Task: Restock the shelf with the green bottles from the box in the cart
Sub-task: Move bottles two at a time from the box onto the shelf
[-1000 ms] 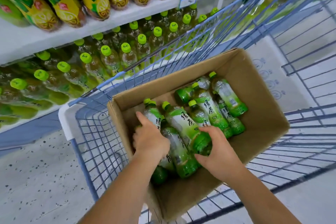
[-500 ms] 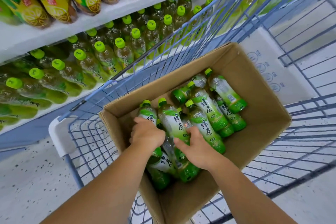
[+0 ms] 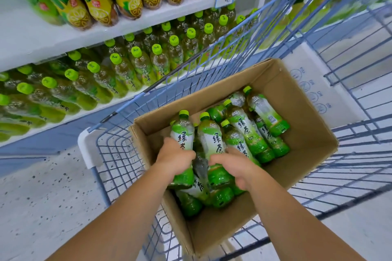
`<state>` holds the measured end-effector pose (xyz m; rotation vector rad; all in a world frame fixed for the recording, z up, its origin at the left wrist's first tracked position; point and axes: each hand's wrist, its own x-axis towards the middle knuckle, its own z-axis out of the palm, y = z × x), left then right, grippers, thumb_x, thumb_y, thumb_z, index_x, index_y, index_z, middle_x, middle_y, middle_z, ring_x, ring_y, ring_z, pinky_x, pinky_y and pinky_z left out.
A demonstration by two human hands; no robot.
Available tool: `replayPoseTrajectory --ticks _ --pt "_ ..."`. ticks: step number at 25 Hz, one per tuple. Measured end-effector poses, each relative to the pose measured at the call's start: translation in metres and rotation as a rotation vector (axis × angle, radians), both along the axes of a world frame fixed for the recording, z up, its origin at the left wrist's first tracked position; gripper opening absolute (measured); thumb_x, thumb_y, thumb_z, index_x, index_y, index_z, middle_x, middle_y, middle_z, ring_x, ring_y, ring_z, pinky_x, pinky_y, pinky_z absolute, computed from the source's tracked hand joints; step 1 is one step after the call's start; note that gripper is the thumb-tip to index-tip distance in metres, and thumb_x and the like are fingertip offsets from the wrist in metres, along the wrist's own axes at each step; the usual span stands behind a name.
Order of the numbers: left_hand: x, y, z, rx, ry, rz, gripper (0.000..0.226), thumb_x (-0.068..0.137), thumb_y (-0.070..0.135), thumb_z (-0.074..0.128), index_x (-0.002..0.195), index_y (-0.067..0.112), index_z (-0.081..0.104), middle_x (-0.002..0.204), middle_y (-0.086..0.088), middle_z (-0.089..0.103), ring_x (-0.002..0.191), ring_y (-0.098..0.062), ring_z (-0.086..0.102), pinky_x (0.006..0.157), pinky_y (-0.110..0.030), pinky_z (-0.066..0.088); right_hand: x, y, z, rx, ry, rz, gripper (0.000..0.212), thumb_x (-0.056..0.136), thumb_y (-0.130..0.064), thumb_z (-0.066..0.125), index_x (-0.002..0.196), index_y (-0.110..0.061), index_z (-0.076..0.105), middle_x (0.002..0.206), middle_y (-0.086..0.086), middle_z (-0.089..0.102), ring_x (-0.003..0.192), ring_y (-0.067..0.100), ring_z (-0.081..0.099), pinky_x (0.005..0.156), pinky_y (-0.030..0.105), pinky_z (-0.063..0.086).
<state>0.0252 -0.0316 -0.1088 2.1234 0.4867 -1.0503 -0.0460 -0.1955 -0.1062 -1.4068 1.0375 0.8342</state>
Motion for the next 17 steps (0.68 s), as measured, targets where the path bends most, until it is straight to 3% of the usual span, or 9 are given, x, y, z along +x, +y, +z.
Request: replayPoseTrajectory --ticks 2,5,9,12,14,17 --pt "-0.010 0.003 0.024 -0.068 -0.013 0.083 0.055 0.064 0.027 0.076 0.111 0.005 0.057 0.095 -0.010 0.066 0.089 -0.032 0.066 0.074 -0.037 0.055 -0.007 0.002 0.018 -0.032 -0.051 -0.003 0.101 0.057 -0.028 0.077 0.149 -0.018 0.035 0.119 -0.002 0.058 0.106 0.019 0.056 0.079 0.031 0.049" --pt "-0.028 0.013 0.067 -0.134 -0.045 0.175 0.043 0.060 0.026 0.077 0.098 0.008 0.066 0.090 -0.013 0.072 0.077 -0.029 0.070 0.068 -0.040 0.059 -0.021 0.013 0.056 -0.083 -0.133 -0.013 0.071 0.054 -0.025 0.076 0.122 -0.016 0.059 0.106 0.000 0.072 0.100 0.021 0.066 0.091 0.044 0.055" --pt "-0.050 0.037 0.119 -0.214 -0.110 0.227 0.031 0.065 0.017 0.080 0.094 0.014 0.069 0.085 -0.008 0.075 0.077 -0.027 0.073 0.072 -0.051 0.061 -0.037 0.028 0.109 -0.124 -0.253 0.010 0.035 0.067 -0.020 0.078 0.099 -0.025 0.064 0.095 -0.002 0.075 0.091 0.017 0.070 0.076 0.035 0.055" --pt "-0.063 0.058 0.155 -0.317 -0.193 0.296 0.042 0.065 0.017 0.078 0.105 0.018 0.065 0.082 0.001 0.076 0.076 -0.019 0.074 0.065 -0.039 0.062 -0.041 0.043 0.141 -0.142 -0.315 0.024 0.041 0.066 -0.026 0.077 0.105 -0.026 0.063 0.099 -0.003 0.074 0.094 0.018 0.069 0.081 0.040 0.056" --pt "-0.067 0.074 0.174 -0.372 -0.250 0.316 0.041 0.062 0.022 0.076 0.101 0.026 0.063 0.077 0.010 0.074 0.071 -0.009 0.072 0.054 -0.025 0.056 -0.040 0.058 0.160 -0.158 -0.360 0.058 0.045 0.067 -0.033 0.074 0.110 -0.028 0.063 0.103 -0.005 0.072 0.097 0.018 0.067 0.085 0.043 0.055" --pt "-0.068 0.099 0.192 -0.373 -0.301 0.340 0.028 0.065 0.026 0.073 0.091 0.029 0.064 0.075 0.008 0.072 0.066 -0.008 0.069 0.056 -0.027 0.053 -0.036 0.080 0.182 -0.180 -0.417 0.087 0.034 0.073 -0.041 0.072 0.105 -0.035 0.062 0.102 -0.011 0.069 0.093 0.011 0.065 0.082 0.039 0.054"
